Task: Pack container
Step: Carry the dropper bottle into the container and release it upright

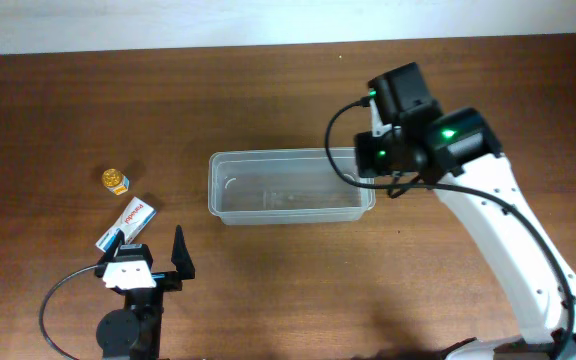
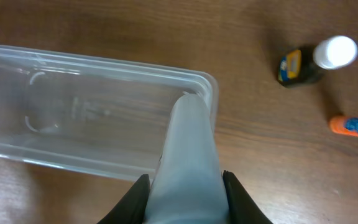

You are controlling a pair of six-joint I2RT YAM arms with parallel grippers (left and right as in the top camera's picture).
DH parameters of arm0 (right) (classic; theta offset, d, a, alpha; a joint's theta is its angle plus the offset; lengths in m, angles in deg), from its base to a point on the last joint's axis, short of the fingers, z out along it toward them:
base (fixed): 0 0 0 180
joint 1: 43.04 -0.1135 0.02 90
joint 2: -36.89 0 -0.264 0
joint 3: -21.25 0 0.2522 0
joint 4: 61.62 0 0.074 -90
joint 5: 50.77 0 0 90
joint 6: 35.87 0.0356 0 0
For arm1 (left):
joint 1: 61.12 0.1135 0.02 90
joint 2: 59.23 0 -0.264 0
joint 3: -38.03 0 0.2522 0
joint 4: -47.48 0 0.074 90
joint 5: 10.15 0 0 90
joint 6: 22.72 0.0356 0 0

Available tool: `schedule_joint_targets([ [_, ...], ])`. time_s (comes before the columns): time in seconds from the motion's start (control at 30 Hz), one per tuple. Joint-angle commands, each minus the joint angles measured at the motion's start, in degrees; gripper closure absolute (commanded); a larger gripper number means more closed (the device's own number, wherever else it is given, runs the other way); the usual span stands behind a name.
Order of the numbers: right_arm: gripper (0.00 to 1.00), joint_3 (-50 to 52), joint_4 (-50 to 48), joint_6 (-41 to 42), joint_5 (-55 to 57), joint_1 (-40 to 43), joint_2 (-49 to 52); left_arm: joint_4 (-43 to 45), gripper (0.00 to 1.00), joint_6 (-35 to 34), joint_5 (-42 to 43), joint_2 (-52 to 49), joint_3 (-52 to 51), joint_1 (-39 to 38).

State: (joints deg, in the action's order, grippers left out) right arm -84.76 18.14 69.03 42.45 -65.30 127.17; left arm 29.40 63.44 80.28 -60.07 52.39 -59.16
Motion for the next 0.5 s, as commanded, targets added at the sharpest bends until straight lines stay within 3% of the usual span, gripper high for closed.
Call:
schedule_joint_targets([
  [0.0,0.83,-1.2,-1.5,2.9,3.1,-1.7,2.8,-0.4,0.00,1.1,-0.2,0.5,-0.1,0.2],
  [0.47,0.83,-1.2,-4.4,5.2,2.6,-1.7,16.2,-0.4,0.00,1.1,-0.2,0.5,-0.1,0.2],
])
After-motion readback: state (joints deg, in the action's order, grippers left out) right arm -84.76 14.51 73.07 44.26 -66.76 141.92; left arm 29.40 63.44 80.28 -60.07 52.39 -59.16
